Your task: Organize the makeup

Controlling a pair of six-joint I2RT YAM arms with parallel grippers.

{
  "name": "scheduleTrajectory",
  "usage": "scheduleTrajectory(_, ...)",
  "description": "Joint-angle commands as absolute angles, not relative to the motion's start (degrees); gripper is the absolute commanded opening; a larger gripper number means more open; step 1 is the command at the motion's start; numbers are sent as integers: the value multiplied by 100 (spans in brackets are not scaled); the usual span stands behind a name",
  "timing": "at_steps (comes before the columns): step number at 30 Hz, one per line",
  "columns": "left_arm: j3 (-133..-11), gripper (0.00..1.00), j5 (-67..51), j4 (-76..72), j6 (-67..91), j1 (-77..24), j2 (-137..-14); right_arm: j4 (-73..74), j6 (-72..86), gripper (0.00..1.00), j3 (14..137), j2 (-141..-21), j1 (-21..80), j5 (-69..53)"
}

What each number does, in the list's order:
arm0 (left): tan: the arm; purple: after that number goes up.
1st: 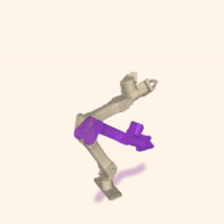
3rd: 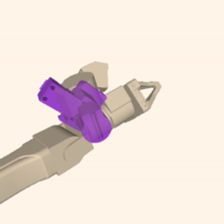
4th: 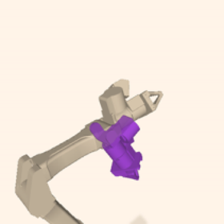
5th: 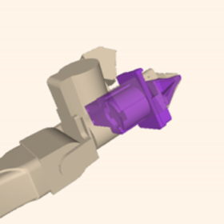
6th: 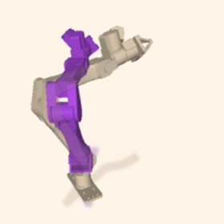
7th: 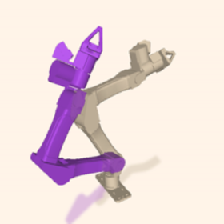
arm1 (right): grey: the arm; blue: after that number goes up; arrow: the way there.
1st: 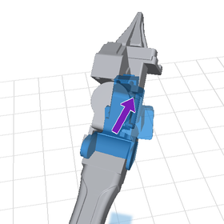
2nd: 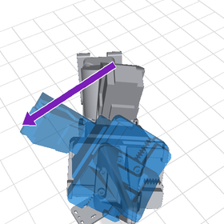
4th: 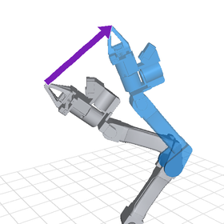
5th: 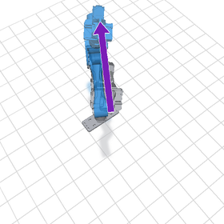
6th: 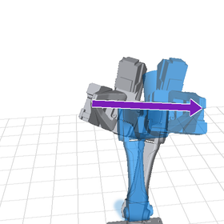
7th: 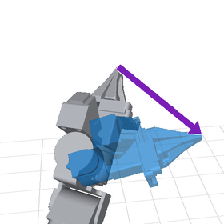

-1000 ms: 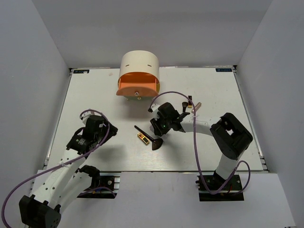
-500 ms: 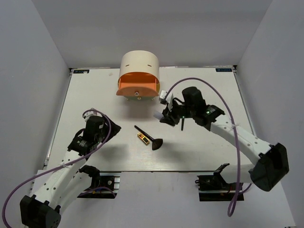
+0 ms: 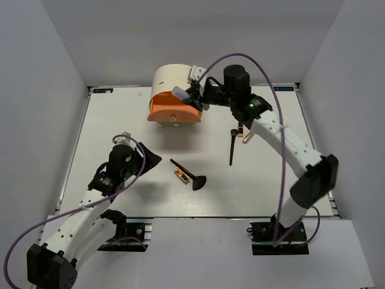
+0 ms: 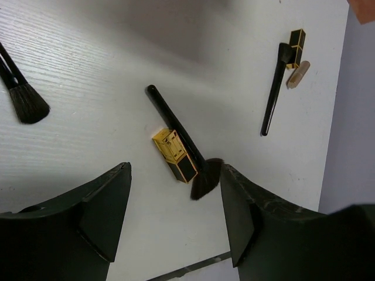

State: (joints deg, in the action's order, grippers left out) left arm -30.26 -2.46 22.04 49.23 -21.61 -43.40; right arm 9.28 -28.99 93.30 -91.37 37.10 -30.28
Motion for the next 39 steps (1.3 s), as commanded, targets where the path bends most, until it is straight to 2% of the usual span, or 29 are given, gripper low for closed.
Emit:
scheduleTrajectory(1, -3208, 72, -448, 2092, 4746, -2188, -4176, 413, -2945, 0, 10106, -9805, 3682, -3312)
scheduleTrajectory(5, -3138, 72, -352, 2179, 4790, -2188, -3912, 606, -2918, 0, 10906, -10528, 3665, -3638)
scheduleTrajectory(13, -3217, 71, -281, 2171, 4764, -2188, -3779, 580, -3234, 0, 10802, -10986, 3621, -3744)
scheduleTrajectory(14, -3252, 71, -273, 2110, 4729, -2188, -3823, 606, -3260, 4, 10810, -11021, 3612, -3762)
scheduleTrajectory(15, -3269, 71, -272, 2083, 4702, -2188, -3841, 633, -3287, 13, 10802, -11030, 3612, -3744)
scheduleTrajectory(16, -3296, 71, -290, 2040, 4685, -2188, -3893, 633, -3296, 33, 10802, -11030, 3612, -3727)
scheduleTrajectory(18, -3383, 71, -308, 1899, 4606, -2188, -3999, 606, -3235, 47, 10810, -11039, 3595, -3683)
scheduleTrajectory(19, -3410, 71, -290, 1768, 4588, -2188, -4051, 598, -3226, 59, 10811, -11030, 3603, -3683)
scheduleTrajectory(21, -3524, 69, -272, 1618, 4465, -2188, -4262, 589, -3138, 65, 10872, -11039, 3595, -3621)
scheduleTrajectory(22, -3577, 64, -272, 1408, 4404, -2188, -4332, 589, -3103, 69, 10898, -11030, 3577, -3612)
scheduleTrajectory(26, -3998, 58, -237, 1011, 4044, -2188, -4842, 536, -2997, 72, 10942, -11030, 3516, -3542)
scheduleTrajectory(29, -4350, 47, -324, 652, 3885, -2188, -5343, 423, -2735, 65, 10925, -10934, 3472, -3420)
scheduleTrajectory(30, -4472, 45, -369, 424, 3867, -2188, -5579, 378, -2673, 50, 10916, -10899, 3437, -3384)
scheduleTrajectory(32, -4587, 38, -448, 256, 3815, -2188, -5826, 195, -2428, 29, 10794, -10688, 3367, -3235)
scheduleTrajectory(33, -4718, 37, -483, 142, 3797, -2241, -6088, 132, -2339, 9, 10723, -10609, 3340, -3226)
scheduleTrajectory(34, -4781, 35, -509, 97, 3788, -2241, -6204, 71, -2242, 2, 10557, -10417, 3262, -3208)
scheduleTrajectory(39, -5211, 34, -545, 53, 3771, -2241, -7003, -403, -1864, 0, 9696, -9521, 2962, -3120)
